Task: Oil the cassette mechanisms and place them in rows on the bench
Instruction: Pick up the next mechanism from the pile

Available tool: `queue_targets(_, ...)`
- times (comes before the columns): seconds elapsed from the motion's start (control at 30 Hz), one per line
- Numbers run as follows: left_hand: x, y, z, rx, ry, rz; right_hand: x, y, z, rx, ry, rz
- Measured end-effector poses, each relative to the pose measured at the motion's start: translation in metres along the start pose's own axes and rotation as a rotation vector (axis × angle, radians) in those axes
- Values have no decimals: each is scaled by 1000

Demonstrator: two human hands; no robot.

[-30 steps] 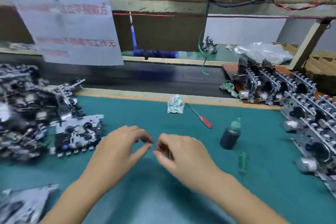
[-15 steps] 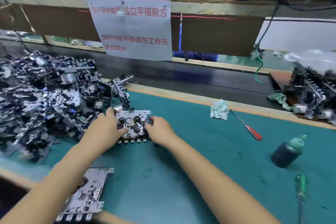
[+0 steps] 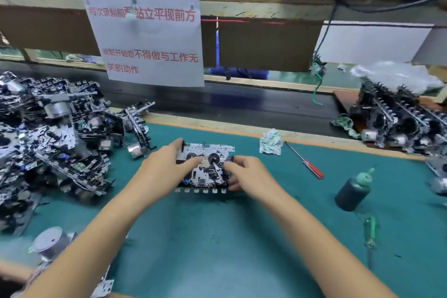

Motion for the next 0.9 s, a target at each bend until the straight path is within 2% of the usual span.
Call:
queue_targets(0.13, 40, -32, 2, -18, -154, 189, 25, 62, 30, 125, -21, -61)
queue_targets(0.23, 65, -58, 3, 81, -289, 346, 45, 98, 53, 215, -39, -161)
queue_targets(0.37, 79, -91, 21, 133, -599, 533, 68, 131, 93, 262, -15, -236)
queue_targets(0.57, 64, -124, 52, 399, -1095, 363, 96, 136, 138, 232, 35, -266)
queue_targets(0.67, 56, -122, 63, 372, -1266, 242, 109, 130, 144, 235, 26, -326)
queue_targets(0.77, 49, -121, 69, 285, -1324, 91, 112, 124, 145, 231, 70, -328)
queue_targets(0.9, 48, -122, 63, 152, -1235, -49, 110, 118, 146, 329, 180, -165)
Point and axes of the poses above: each hand's wrist, its own z-axis away from the middle knuckle, its own y-axis out of the back of the hand, x = y × z, the point moved 2 cm from there along -z, towards the middle knuckle, and after that the axes turned 4 degrees about x, right-handed, at the moved point
